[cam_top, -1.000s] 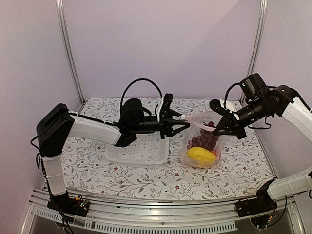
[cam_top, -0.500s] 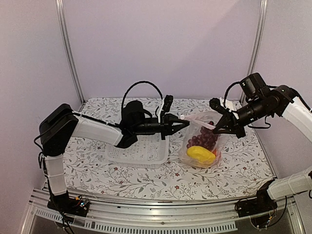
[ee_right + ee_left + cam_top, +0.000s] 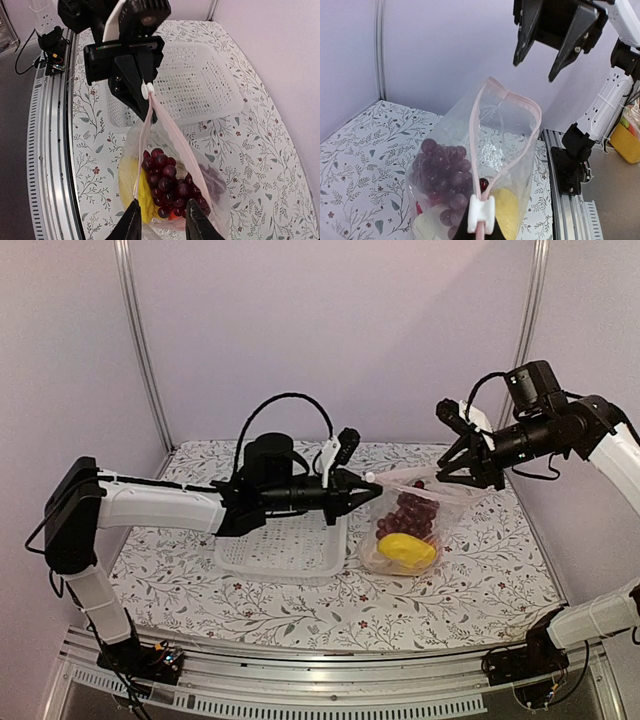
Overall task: Place the food in the zip-top bag and seal the zipper
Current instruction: Hold the zipper from the zipper food storage bag, then zip the zipper on the zipper food storage bag.
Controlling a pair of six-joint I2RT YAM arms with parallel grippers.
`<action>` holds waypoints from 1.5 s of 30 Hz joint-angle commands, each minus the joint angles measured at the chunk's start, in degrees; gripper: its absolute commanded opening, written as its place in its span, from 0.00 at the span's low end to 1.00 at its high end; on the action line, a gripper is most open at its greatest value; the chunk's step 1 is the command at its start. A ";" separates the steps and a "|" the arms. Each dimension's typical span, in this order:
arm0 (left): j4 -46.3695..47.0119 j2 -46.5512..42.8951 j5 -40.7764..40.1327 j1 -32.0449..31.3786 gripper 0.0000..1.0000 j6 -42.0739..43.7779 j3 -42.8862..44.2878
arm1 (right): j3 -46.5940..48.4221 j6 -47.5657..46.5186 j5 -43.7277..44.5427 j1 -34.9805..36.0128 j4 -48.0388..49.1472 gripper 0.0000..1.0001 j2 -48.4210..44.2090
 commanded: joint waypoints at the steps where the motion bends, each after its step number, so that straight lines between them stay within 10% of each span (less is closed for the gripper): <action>1: -10.76 -3.87 -7.71 -3.75 0.00 5.67 1.17 | 5.67 -2.92 -11.12 0.07 -3.20 0.33 0.68; 20: -11.44 -10.24 -14.86 -10.59 0.00 5.81 -0.28 | 8.66 -1.97 -7.42 14.09 3.49 0.45 10.33; 45: -10.36 -13.01 -16.32 -11.14 0.00 5.81 -3.11 | 11.48 -2.94 -8.39 17.12 0.88 0.13 15.68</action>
